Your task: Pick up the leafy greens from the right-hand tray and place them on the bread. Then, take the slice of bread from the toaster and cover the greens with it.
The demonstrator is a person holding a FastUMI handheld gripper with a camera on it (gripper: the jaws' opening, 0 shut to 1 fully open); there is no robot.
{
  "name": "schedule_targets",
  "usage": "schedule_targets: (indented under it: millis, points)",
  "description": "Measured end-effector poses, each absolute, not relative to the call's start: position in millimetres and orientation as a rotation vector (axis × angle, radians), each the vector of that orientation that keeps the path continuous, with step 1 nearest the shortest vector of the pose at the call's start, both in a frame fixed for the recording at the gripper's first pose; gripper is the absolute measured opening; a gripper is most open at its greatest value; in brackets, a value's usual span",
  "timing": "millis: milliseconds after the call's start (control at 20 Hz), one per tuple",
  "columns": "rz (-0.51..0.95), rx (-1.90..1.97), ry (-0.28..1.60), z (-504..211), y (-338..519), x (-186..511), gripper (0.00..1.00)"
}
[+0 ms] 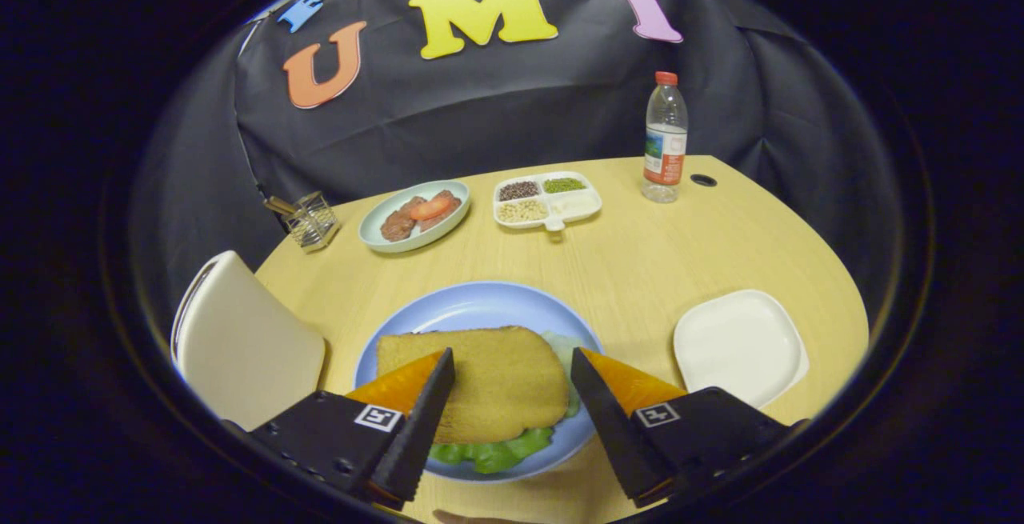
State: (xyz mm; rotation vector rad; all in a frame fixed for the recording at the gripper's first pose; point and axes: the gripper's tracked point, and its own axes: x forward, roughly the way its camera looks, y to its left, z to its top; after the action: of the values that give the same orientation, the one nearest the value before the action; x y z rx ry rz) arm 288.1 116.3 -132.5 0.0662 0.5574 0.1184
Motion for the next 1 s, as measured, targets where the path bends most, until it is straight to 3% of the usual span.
schedule_targets:
  millis: [100, 550, 1000]
  points:
    - [0.100, 0.032, 0.508, -115.9, 115.8, 281.5, 0.96]
    - [0.089, 0.028, 0.262, -12.5, 129.8, 212.3, 0.96]
    - [0.040, -0.035, 0.000, 63.0, 115.0, 93.7, 0.96]
